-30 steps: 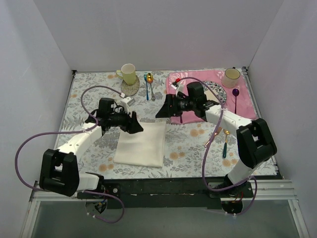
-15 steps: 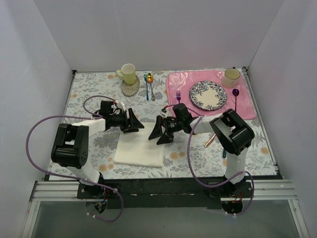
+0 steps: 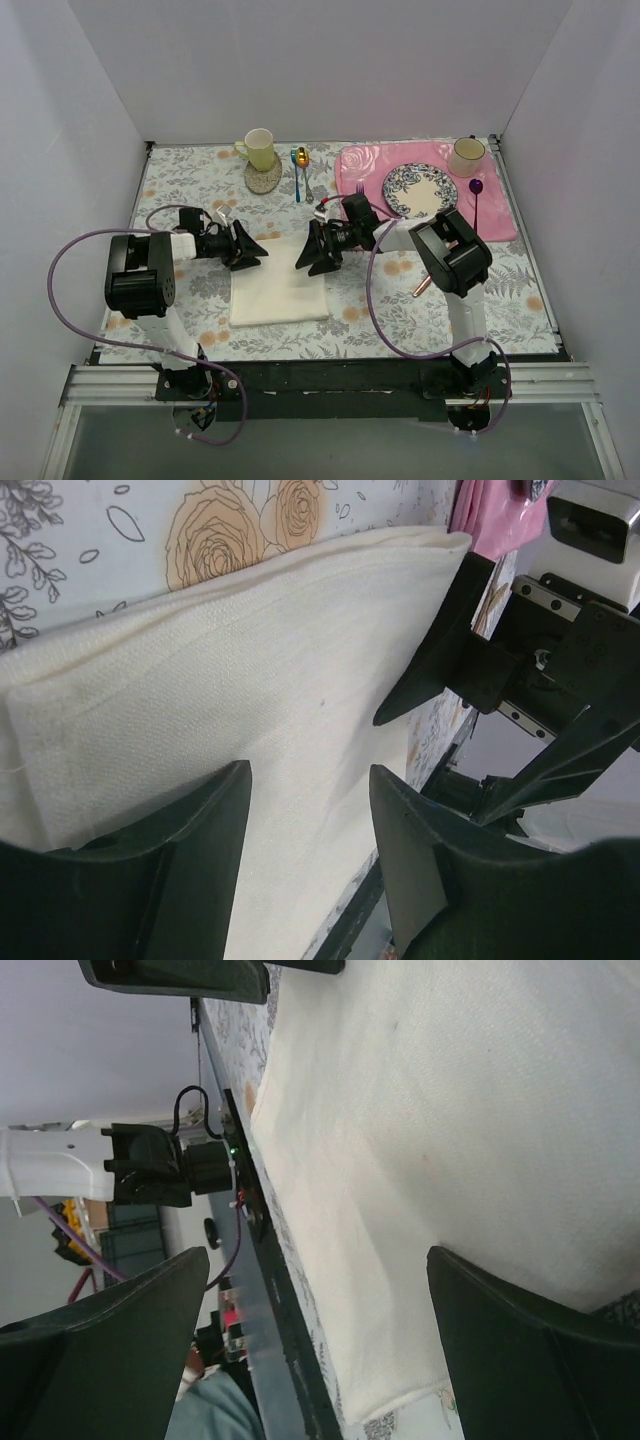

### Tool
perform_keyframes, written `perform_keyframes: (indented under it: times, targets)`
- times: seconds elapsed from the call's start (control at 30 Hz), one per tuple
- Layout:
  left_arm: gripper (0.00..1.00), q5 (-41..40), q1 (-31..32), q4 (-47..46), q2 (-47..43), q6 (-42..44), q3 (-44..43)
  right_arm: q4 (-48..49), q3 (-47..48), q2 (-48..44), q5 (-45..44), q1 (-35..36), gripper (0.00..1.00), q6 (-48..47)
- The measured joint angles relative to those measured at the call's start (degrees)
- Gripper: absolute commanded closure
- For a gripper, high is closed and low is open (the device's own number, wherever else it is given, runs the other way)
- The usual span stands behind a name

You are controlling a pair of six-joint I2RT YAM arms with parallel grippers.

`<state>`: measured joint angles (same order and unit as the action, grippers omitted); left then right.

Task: Fold the napkin into a case and place the utensils inside
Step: Smooth out the lower triangle-folded napkin at the center of the board.

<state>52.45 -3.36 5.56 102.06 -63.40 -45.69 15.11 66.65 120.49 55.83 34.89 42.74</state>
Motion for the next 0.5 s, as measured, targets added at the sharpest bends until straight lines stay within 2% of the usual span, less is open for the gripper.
perform_keyframes:
  times: [0.17, 0.27, 0.37, 0.5]
  targets:
    - [0.45, 3.9, 0.0, 0.9, -2.9, 2.4, 0.2, -3.1, 0.8, -3.6, -0.9, 0.6, 0.01, -4.0]
    - [0.41, 5.7, 0.8, 0.8, -7.9, 1.5, 1.6, -2.9, -0.4, -9.9, -0.6, 2.2, 0.01, -3.6]
    - [0.36, 6.6, 1.2, 0.0, -11.1, 0.2, 3.5, 1.6, -2.5, -14.8, 0.2, 5.3, 0.01, -1.2]
    - [0.3, 6.4, 1.2, -0.5, -10.2, -1.7, 6.4, 7.9, -5.9, -13.0, 1.9, 8.4, 0.01, 4.1]
